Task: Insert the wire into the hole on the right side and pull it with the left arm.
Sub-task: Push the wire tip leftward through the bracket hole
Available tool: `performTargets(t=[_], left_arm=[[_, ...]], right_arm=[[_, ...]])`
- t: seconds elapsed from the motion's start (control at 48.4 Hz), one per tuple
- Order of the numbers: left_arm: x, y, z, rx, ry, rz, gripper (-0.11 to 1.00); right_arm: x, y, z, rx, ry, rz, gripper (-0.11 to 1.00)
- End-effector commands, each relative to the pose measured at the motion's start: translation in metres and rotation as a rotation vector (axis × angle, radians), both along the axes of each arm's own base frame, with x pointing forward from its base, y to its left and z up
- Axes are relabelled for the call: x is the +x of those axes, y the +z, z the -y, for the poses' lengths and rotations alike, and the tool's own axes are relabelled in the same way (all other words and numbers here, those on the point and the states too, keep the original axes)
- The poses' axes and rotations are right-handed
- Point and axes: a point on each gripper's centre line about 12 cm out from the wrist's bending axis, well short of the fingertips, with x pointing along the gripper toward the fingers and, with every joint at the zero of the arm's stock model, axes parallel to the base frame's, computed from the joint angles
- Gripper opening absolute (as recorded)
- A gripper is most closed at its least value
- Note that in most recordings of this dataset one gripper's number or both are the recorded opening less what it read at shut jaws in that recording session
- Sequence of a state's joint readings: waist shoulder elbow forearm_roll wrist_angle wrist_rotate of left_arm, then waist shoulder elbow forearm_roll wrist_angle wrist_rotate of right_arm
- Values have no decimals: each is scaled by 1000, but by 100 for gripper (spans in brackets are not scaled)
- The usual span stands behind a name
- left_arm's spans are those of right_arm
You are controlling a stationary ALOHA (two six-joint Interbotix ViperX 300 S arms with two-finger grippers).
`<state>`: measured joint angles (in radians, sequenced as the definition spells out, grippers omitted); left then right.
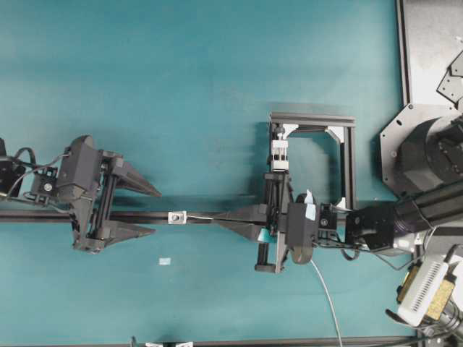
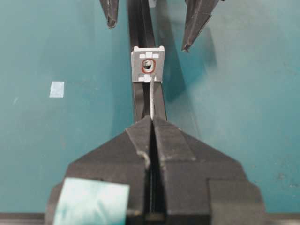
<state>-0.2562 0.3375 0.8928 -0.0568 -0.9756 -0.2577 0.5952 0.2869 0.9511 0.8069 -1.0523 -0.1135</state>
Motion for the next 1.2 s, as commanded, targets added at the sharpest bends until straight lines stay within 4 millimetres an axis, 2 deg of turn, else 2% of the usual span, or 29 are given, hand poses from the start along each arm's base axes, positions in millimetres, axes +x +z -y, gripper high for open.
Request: performTargets(t=[0.0,0.62,0.847,1.178], left_arm=[[5,15,3,-9,-6,47,50],[6,15,3,-7,-7,49,50],[5,15,3,-7,-7,41,50],[7,19,4,-6,-10,46,50]], right_arm=[[4,12,-5,18,10,42,-5],[13,14,-7,-2,10,58,-5],[23,9,0,-14,-19,43,-5],[28,9,7,-18,-39,39,-5]])
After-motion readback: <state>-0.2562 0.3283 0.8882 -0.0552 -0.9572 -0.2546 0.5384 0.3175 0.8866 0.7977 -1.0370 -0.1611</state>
